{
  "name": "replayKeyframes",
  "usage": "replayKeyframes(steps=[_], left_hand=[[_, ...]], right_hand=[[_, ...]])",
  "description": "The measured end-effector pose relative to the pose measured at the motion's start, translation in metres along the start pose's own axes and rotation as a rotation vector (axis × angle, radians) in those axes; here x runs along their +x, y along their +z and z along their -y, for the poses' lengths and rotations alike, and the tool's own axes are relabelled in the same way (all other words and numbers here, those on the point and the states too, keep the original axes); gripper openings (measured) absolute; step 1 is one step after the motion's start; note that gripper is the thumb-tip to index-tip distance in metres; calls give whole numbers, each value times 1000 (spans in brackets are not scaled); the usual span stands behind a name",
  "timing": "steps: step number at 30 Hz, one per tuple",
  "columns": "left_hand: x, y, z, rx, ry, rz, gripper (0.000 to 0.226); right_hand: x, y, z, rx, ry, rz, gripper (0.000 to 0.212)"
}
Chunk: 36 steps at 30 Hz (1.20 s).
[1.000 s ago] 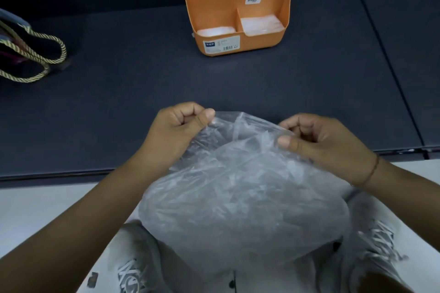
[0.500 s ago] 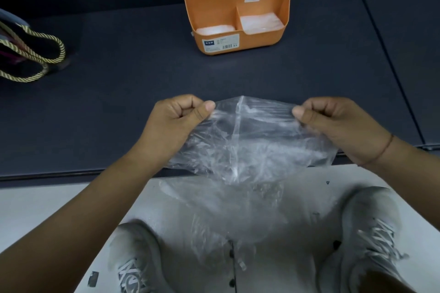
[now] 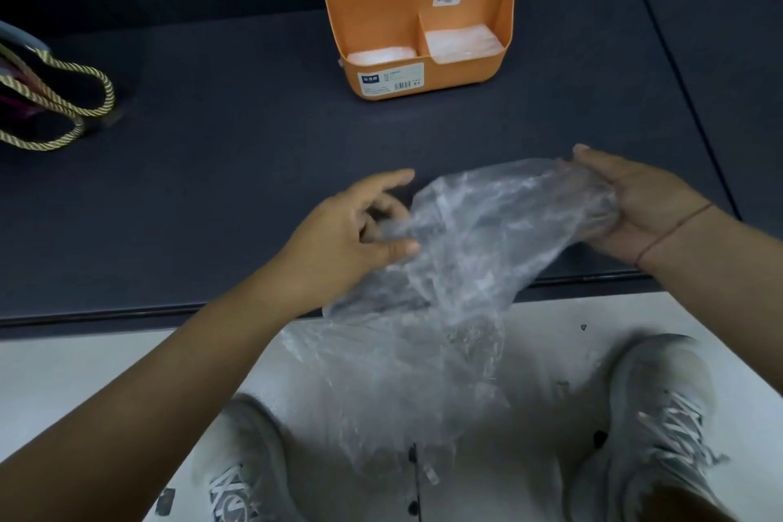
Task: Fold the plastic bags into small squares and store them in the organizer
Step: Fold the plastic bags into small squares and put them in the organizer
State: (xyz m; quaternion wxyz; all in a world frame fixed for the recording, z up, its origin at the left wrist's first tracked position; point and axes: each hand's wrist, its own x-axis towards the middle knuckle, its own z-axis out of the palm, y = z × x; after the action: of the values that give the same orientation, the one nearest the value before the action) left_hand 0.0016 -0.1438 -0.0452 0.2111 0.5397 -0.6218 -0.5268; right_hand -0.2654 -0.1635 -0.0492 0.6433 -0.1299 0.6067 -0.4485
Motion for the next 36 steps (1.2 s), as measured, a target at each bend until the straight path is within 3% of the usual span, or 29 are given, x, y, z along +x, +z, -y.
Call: replayKeyframes(steps=[1,3,5,6,9,12,14,18,21,24,28,30,33,36], left_hand=[[2,2,0,-57,-45,-37,47],[3,5,2,-163,-135,-106,26],[2,10,3,-239,-178,-140,18],[2,14,4,-275,-187,-159,17],[-2,23,8,-353,-224,-269,18],[-7,29,13,-379,-256,-375,20],[-10,30,14,-333,-239,-395,21],[-14,27,13,-313,-181,-430,23],[-16,26,13,-286,-132,-472,27],[-20,23,11,-243,-88,-514,28],[-23,18,12,-230,-61,-530,28],[-23,18,11,-238,-63,-515,28],[-23,21,13,-233,-91,-503,28],[-23,21,16,-231,-105,-509,29]], right_hand=[[1,-3,1,-166,-179,-112,15],[-6,-9,4,-653,-730,-331,11],[-29,-3,-1,-885,-1162,-322,20],[-44,4,-10,-923,-1217,-265,21],[-70,22,-57,-1081,-1047,-2,43],[-55,15,-96,-1334,-919,14,66],[-42,8,-102,-1342,-887,-23,57],[-29,-1,-101,-1293,-978,-29,17],[-24,-2,-91,-1115,-919,42,23],[-30,3,-67,-835,-777,49,14],[-34,10,-36,-665,-633,56,19],[-36,14,-33,-731,-605,90,4],[-37,14,-50,-1086,-601,126,28],[-30,8,-68,-1227,-732,77,14]])
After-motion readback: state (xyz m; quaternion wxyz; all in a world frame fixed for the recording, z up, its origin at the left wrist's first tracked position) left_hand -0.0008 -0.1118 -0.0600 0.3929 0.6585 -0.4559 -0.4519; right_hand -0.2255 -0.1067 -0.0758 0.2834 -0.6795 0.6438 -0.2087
